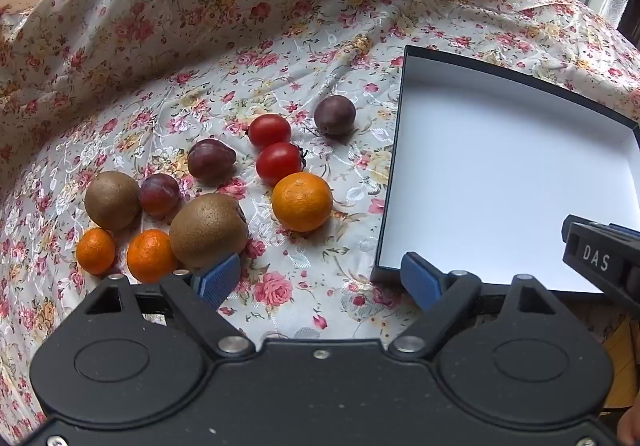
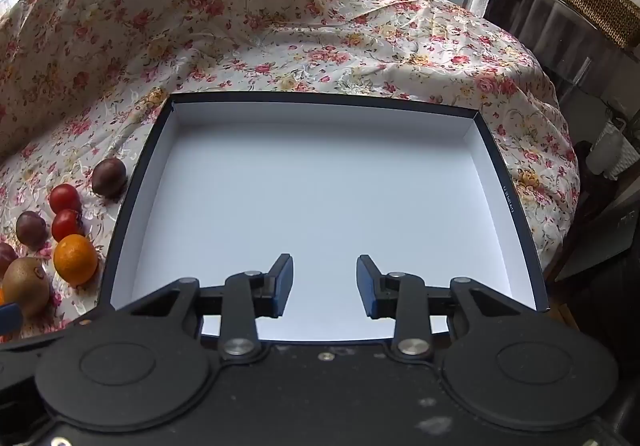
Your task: Organize fruits
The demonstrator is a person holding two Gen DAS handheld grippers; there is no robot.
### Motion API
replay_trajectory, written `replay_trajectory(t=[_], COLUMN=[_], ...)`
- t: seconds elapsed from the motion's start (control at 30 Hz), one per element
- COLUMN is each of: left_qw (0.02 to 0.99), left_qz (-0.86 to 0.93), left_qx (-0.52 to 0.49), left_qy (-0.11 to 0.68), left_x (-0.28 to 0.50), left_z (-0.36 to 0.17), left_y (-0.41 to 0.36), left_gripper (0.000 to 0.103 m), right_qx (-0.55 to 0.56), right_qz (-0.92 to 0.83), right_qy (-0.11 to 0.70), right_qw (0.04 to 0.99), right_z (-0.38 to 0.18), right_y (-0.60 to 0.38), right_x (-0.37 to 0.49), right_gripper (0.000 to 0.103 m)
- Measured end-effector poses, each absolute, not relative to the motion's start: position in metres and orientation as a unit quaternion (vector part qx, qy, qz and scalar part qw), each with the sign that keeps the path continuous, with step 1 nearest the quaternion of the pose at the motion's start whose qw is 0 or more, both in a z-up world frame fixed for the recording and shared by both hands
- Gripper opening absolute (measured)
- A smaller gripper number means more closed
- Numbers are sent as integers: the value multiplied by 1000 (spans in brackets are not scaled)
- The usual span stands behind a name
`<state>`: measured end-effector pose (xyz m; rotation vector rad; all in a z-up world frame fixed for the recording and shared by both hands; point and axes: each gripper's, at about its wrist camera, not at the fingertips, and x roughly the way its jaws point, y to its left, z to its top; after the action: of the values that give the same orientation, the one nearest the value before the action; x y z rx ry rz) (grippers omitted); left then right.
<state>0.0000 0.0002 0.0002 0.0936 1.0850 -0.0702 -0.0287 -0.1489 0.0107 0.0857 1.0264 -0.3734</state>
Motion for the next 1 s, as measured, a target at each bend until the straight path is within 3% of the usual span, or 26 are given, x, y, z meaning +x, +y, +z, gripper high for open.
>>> replay_trajectory(t=[1.0], left_qw=[855], left_qz=[-32], left_qx=[50], left_qy=[515], left_x=[0], left_z=[-1], left_y=[-1], left_gripper=[87], right_qx=[41], right_qz=[-178], right_qy=[492], right_qw=[851], right_z=[11], right_y=[-149], right_x=[-30], right_gripper=[35])
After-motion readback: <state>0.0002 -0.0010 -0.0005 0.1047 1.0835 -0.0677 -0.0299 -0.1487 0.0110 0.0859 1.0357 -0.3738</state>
